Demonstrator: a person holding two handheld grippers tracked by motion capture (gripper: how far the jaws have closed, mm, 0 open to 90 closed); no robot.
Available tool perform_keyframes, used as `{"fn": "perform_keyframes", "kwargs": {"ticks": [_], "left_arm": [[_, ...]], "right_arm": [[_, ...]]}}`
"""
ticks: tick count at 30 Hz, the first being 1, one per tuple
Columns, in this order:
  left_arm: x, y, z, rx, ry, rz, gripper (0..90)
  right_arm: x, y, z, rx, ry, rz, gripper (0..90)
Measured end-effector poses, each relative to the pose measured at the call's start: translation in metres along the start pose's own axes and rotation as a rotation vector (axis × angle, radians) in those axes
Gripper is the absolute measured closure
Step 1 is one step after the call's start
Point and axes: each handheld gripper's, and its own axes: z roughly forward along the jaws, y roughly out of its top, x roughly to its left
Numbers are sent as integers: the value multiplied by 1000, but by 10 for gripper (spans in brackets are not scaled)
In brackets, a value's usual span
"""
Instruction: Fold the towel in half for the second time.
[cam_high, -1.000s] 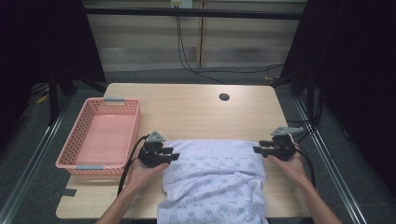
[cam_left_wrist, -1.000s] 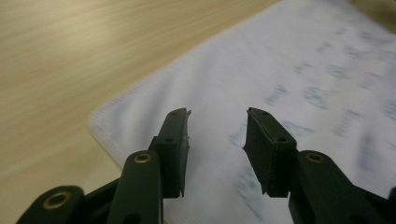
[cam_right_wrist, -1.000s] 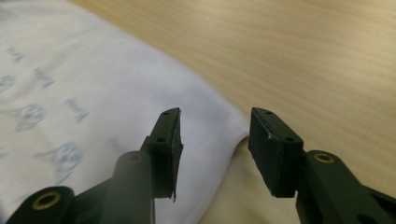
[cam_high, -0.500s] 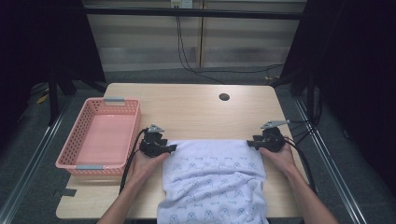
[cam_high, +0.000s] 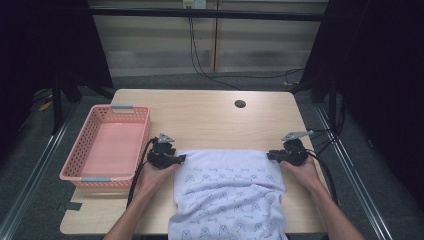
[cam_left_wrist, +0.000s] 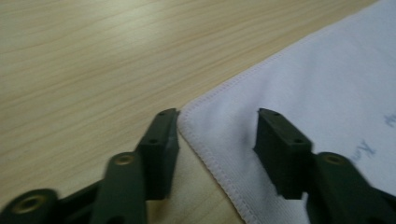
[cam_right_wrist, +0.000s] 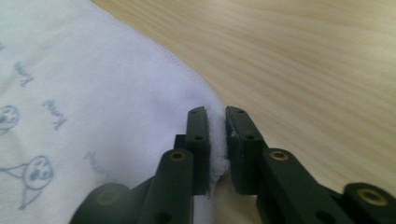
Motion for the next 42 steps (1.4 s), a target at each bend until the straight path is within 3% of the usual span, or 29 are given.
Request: {"fn": "perform_keyframes", "kwargs": {"ticks": [2, 4, 7, 10, 12, 14, 18, 22, 28, 33, 37, 42], "left_arm": [[-1, 0, 1, 3, -57, 14, 633], [-3, 0, 4, -1, -95, 4, 837], [2, 0, 3, -8, -125, -27, 877], [6, 7, -11, -64, -151, -46, 878], [4, 19, -22, -114, -135, -25, 878], [3, 34, -35, -169, -147, -29, 878], [1, 61, -59, -236, -124, 11, 878], [6, 83, -73, -269, -101, 38, 878], [18, 106, -85, -318, -65, 18, 877], [23, 121, -94, -348, -48, 26, 878], [28, 132, -101, -388, -49, 7, 877], [31, 151, -114, -425, -36, 21, 877]], "right_arm": [[1, 0, 1, 1, 35, 13, 841], [2, 0, 1, 2, 60, 32, 858], [0, 2, -3, -23, 80, 54, 866], [-8, 11, -21, -118, 95, 100, 869], [-14, 22, -35, -184, 93, 110, 870], [-17, 34, -48, -226, 82, 105, 870], [-18, 57, -73, -299, 57, 87, 870], [-19, 76, -83, -331, 32, 67, 870], [-20, 110, -88, -379, 13, 44, 870], [-20, 138, -99, -417, -5, 26, 871], [-19, 153, -108, -446, -16, 18, 871], [-17, 171, -119, -477, -36, 0, 871]]}}
